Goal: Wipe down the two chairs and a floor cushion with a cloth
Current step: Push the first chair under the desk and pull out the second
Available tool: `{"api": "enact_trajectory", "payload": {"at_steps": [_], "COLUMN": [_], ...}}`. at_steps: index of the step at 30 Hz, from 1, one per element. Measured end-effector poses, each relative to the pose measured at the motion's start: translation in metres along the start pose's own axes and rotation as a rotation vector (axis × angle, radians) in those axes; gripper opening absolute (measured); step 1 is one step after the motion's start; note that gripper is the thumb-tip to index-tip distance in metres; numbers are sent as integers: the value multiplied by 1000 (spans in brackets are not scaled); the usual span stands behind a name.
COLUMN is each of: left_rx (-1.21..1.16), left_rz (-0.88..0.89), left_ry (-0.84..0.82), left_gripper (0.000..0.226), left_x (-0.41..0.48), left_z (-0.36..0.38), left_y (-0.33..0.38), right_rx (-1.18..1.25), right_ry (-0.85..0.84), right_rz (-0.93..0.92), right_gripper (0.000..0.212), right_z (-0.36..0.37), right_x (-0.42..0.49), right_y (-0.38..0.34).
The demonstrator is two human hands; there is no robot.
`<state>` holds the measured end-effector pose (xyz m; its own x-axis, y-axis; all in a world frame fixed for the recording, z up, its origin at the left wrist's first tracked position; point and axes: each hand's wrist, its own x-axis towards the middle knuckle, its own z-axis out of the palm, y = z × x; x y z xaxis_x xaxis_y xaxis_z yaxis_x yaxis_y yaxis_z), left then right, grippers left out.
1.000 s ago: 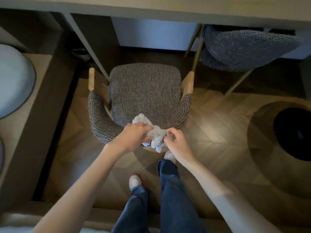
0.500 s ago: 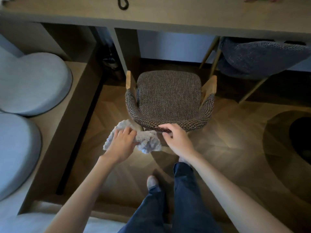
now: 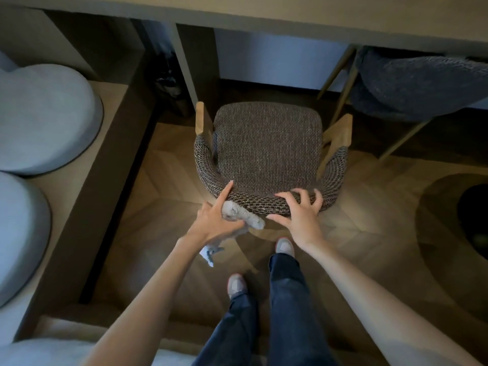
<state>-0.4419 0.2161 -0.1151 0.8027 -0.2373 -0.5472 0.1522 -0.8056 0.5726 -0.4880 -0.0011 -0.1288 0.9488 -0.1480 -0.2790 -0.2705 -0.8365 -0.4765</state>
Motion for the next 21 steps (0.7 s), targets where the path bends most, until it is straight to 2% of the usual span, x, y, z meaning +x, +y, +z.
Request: {"api": "enact_trajectory", "payload": {"at_steps": [3, 11, 21], "left_rx": [-18, -33, 3], "left_rz": [-21, 71, 123], "left_ry": [3, 112, 169], "left_gripper": [95, 78, 75], "left_x": [14, 38, 122], "left_z": [1, -23, -81], "left_y": [4, 1, 24], "right_rx": [-22, -32, 113], "right_ry": [90, 102, 180], "right_rz": [-1, -14, -49], "right_gripper": [55, 55, 50], "right_z": [4, 6, -14], "right_x": [0, 25, 123], "right_y": [-2, -19, -43]}}
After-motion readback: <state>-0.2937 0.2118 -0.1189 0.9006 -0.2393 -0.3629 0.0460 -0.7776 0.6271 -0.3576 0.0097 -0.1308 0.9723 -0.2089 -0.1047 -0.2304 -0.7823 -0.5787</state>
